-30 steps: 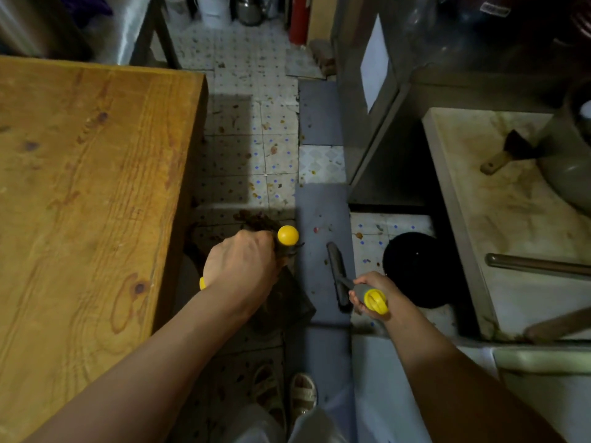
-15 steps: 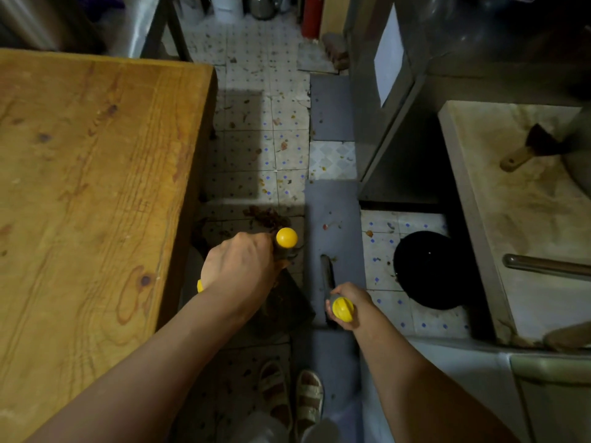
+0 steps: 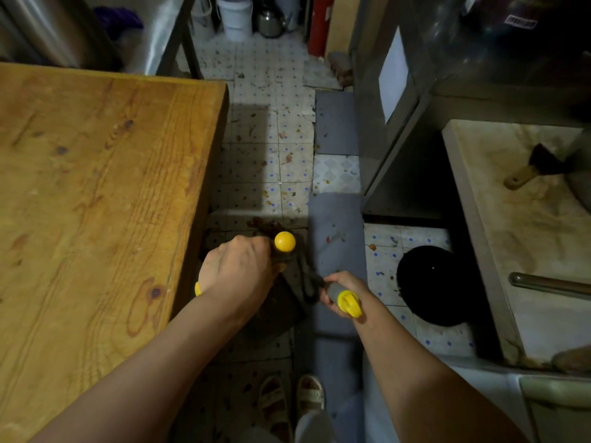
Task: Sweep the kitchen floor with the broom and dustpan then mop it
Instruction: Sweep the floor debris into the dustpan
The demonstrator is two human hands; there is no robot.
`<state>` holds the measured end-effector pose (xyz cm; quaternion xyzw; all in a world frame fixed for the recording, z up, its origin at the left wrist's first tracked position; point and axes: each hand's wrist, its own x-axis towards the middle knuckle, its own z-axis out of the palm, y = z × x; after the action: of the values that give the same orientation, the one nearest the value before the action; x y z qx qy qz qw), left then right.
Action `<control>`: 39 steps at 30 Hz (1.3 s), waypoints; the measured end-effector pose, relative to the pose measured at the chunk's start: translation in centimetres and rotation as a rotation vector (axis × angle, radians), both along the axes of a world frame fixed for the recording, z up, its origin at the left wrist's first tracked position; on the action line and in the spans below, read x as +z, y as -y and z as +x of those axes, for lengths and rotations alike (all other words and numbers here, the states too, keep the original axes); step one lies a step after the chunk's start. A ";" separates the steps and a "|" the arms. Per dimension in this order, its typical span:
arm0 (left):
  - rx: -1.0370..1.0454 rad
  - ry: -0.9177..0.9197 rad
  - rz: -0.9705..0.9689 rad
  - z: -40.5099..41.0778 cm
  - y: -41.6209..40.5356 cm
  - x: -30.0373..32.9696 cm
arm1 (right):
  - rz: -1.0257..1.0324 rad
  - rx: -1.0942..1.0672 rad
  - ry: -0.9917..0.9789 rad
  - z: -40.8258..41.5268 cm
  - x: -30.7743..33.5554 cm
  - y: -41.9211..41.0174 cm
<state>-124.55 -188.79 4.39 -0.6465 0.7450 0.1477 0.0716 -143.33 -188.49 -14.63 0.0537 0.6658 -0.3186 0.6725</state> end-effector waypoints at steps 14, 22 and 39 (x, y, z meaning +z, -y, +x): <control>-0.021 -0.014 -0.024 -5.1 5.3 0.2 | -0.020 -0.003 -0.274 -9.5 -2.7 6.8; 0.057 -0.032 0.002 -7.1 8.5 -1.0 | -0.007 0.191 -0.381 -9.9 -3.0 12.0; 0.150 -0.012 0.036 -3.1 9.1 -0.8 | -0.134 0.300 -0.117 -0.1 0.9 14.0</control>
<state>-127.64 -197.90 3.60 -0.6982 0.6922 0.1699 0.0675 -143.48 -202.53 -13.74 -0.1098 0.6816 -0.2607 0.6748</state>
